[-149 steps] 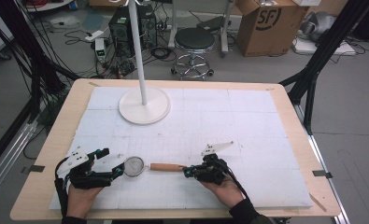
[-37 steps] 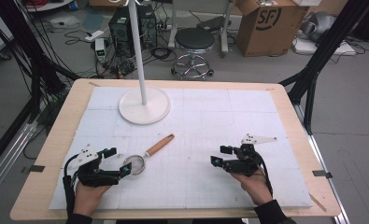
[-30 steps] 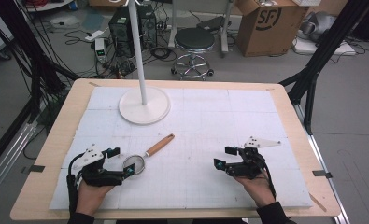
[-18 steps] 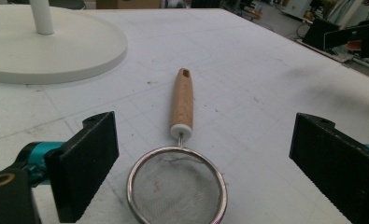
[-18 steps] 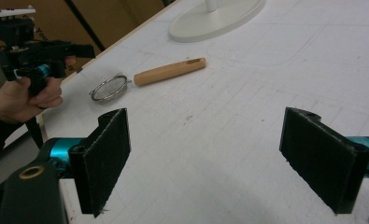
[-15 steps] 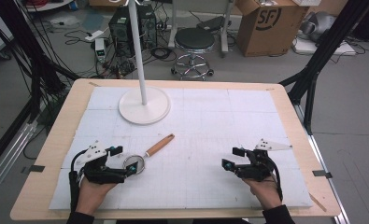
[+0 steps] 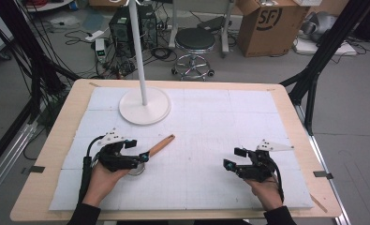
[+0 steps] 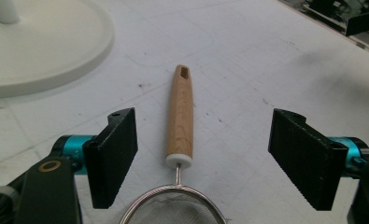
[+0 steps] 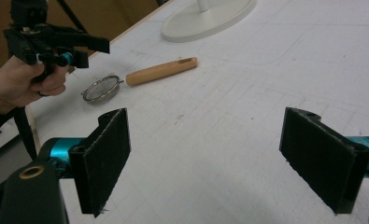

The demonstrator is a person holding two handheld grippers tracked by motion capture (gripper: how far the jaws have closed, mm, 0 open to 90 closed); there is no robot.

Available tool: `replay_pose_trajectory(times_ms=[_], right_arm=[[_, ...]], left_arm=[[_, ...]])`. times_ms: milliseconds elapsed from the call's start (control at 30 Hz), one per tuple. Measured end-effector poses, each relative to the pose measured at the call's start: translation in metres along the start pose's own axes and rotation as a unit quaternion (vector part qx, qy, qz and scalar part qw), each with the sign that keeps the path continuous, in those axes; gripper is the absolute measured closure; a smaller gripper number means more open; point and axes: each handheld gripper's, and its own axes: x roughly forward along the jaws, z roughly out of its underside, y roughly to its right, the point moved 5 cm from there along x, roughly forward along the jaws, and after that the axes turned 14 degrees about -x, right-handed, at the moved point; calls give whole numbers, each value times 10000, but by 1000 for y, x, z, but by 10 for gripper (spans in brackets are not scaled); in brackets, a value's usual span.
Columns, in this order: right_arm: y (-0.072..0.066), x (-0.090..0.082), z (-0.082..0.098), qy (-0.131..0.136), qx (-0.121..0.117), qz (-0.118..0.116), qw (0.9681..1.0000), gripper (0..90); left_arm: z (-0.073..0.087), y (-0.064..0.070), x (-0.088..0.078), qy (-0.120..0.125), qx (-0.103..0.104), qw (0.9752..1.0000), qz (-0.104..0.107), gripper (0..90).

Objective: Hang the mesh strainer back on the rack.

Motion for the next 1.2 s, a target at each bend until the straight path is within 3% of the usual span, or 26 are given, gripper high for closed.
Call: replay_pose_trajectory(times_ms=[67, 167, 267, 367, 433, 567, 600, 633, 733, 800, 933, 1133, 1200], right_arm=[[1, 0, 0, 8, -2, 41, 10000, 158], [1, -1, 1, 22, 13, 50, 10000, 158], [3, 0, 5, -32, 38, 97, 9999, 157], [2, 1, 5, -45, 36, 101, 9999, 158], [1, 0, 5, -56, 56, 99, 9999, 158], [4, 0, 6, -55, 53, 176, 9998, 158], [4, 0, 7, -53, 69, 168, 9998, 158], [4, 0, 7, -57, 65, 171, 9998, 158], [4, 0, 8, -90, 100, 171, 9998, 157], [5, 0, 9, -90, 90, 189, 9997, 157], [7, -1, 9, -70, 93, 189, 9998, 157], [8, -3, 9, -28, 136, 218, 9997, 154], [8, -3, 8, -8, 126, 204, 9997, 154]], left_arm=[[1, -3, 7, -247, -7, 9996, -103, 234], [0, -6, 15, -455, -99, 9989, -72, 236], [-3, -8, 21, -594, -30, 9981, -162, 238], [-3, -10, 25, -627, -77, 9980, -77, 251], [0, -16, 31, -822, -129, 9964, -164, 274], [2, -17, 35, -938, -131, 9954, -139, 281], [3, -17, 38, -1091, -137, 9938, -171, 284], [3, -17, 38, -1091, -137, 9938, -171, 284], [3, -14, 44, -1553, 85, 9872, -344, 293], [3, -13, 50, -1662, 69, 9856, -293, 298], [4, -10, 55, -1817, 297, 9817, -477, 312], [6, 4, 66, -2156, 887, 9655, -1157, 262], [6, 5, 67, -2179, 884, 9644, -1210, 264]])
